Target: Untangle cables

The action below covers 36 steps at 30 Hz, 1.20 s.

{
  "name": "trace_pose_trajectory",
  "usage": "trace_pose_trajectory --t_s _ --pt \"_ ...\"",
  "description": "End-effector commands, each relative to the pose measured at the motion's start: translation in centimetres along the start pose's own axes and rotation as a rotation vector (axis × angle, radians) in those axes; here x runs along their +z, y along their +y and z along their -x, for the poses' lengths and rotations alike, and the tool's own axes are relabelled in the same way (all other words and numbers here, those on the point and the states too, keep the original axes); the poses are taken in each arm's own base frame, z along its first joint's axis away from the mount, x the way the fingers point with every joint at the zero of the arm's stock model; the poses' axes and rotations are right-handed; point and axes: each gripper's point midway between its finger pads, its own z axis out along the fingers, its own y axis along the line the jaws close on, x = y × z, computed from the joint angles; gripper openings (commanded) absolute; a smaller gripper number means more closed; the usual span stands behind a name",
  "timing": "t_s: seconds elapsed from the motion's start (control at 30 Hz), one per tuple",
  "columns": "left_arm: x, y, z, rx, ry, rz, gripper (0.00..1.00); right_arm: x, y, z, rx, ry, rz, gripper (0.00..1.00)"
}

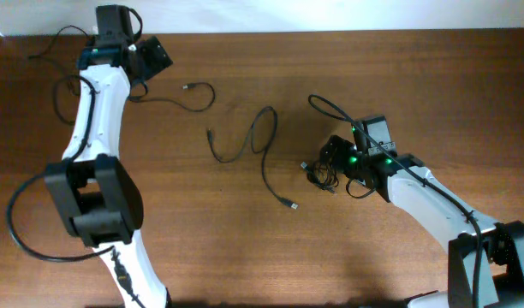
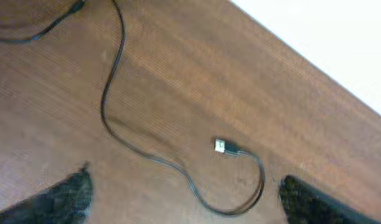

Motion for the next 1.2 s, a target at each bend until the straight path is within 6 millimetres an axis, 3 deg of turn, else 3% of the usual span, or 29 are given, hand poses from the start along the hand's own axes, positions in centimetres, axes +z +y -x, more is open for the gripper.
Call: trace_pose_trajectory --t_s 0.0,0.03,0.1,0.2,0.33,0.47,0.57,0.73,0.8,0.83,0.87,0.97,1.07,1.1,1.17 --pt "3.2 1.6 -5.4 -0.034 0.143 0.078 0.88 0.0 0.2 0.2 -0.011 -0.005 0.004 0.98" --pt "4.6 2.2 -7.7 -0.076 0.197 0.106 0.86 0.0 0.2 0.2 -0.011 -0.005 0.004 0.99" --pt "6.2 2.8 -9.9 -0.102 0.250 0.135 0.86 0.0 0.2 0.2 -0.011 -0.003 0.002 0.99" --pt "7.7 2.2 -9.2 -0.103 0.209 0.108 0.85 0.0 0.2 0.2 -0.011 -0.004 0.002 0.98" --pt "8.5 1.8 -8.5 -0.105 0.175 0.088 0.77 0.0 0.2 0.2 -0.011 -0.004 0.002 0.98" --pt "11.0 2.3 -9.3 -0.106 0.177 0.095 0.72 0.0 0.2 0.2 -0.011 -0.003 0.002 0.98" --pt "11.9 2.5 -8.1 -0.118 0.131 0.082 0.52 0.0 0.2 0.2 -0.011 -0.004 0.002 0.99" --pt "11.9 2.3 -3.7 -0.154 -0.013 0.014 0.00 0.0 0.2 0.2 -0.011 -0.004 0.002 0.98" --pt "10.6 1.8 -1.3 -0.165 -0.080 -0.019 0.00 0.0 0.2 0.2 -0.011 -0.004 0.002 0.99" --pt "9.2 1.3 0.9 -0.173 -0.142 -0.050 0.00 0.0 0.2 0.2 -0.011 -0.004 0.002 0.99" --pt "6.1 0.5 4.5 -0.186 -0.255 -0.106 0.00 0.0 0.2 0.2 -0.011 -0.004 0.002 0.98" --pt "-0.3 -1.1 10.7 -0.202 -0.479 -0.222 0.00 0.0 0.2 0.2 -0.011 -0.004 0.002 0.99" --pt "-1.9 -1.9 12.7 -0.204 -0.569 -0.271 0.00 0.0 0.2 0.2 -0.011 -0.004 0.002 0.99" --pt "-2.1 -1.3 13.3 -0.216 -0.600 -0.250 0.10 0.0 0.2 0.2 -0.011 -0.004 0.002 0.99" --pt "-1.5 0.9 13.2 -0.247 -0.610 -0.147 0.69 0.0 0.2 0.2 -0.011 -0.004 0.002 0.99"
